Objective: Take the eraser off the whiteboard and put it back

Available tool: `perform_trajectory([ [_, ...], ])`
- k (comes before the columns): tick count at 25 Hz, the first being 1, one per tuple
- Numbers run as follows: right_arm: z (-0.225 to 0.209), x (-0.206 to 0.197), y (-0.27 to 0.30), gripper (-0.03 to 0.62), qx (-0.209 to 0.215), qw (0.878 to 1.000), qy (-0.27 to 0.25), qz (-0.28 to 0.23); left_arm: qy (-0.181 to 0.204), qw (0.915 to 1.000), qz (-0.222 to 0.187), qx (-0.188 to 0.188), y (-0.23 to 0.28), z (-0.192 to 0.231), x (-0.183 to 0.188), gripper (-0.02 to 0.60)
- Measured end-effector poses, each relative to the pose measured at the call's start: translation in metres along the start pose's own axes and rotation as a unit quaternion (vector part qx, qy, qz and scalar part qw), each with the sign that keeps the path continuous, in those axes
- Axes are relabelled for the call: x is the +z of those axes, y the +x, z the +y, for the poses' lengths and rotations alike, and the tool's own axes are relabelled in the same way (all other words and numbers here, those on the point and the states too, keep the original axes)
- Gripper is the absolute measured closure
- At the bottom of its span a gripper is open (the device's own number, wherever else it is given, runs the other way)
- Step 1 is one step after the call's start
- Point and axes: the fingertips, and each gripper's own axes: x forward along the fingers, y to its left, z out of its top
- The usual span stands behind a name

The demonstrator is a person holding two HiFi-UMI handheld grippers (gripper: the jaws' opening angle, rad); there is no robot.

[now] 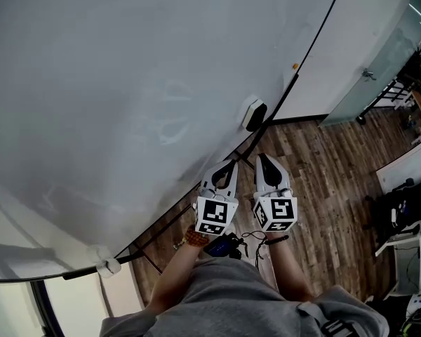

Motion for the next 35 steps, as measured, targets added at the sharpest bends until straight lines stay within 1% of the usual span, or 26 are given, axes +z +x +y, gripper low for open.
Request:
perform_trajectory([
  [8, -0.022, -0.012, 0.027, 0.56, 0.02, 1.0, 0.005, 0.012, -0.008, 0.9998, 0.009, 0.013, 0.028, 0.0, -0.003, 0.575],
  [15, -0.035, -0.017, 0.05, 0.56, 0.048, 0.999, 0.006, 0.016, -0.019, 0.9988, 0.017, 0.041, 0.047, 0.004, -0.006, 0.575],
  [22, -0.047, -0.025, 0.064, 0.56, 0.086, 0.996, 0.01, 0.016, -0.021, 0.9963, 0.026, 0.079, 0.066, 0.001, -0.019, 0.575],
  [25, -0.057, -0.03, 0.068, 0.56, 0.099, 0.995, 0.011, 0.014, -0.025, 0.994, 0.029, 0.102, 0.076, 0.002, -0.024, 0.575],
  [30, -0.081, -0.037, 0.075, 0.56, 0.118, 0.993, 0.019, 0.012, -0.02, 0.9904, 0.039, 0.131, 0.09, -0.003, -0.031, 0.575],
  [35, -0.089, -0.045, 0.081, 0.56, 0.145, 0.989, 0.019, 0.012, -0.021, 0.9853, 0.044, 0.164, 0.097, -0.007, -0.04, 0.575],
])
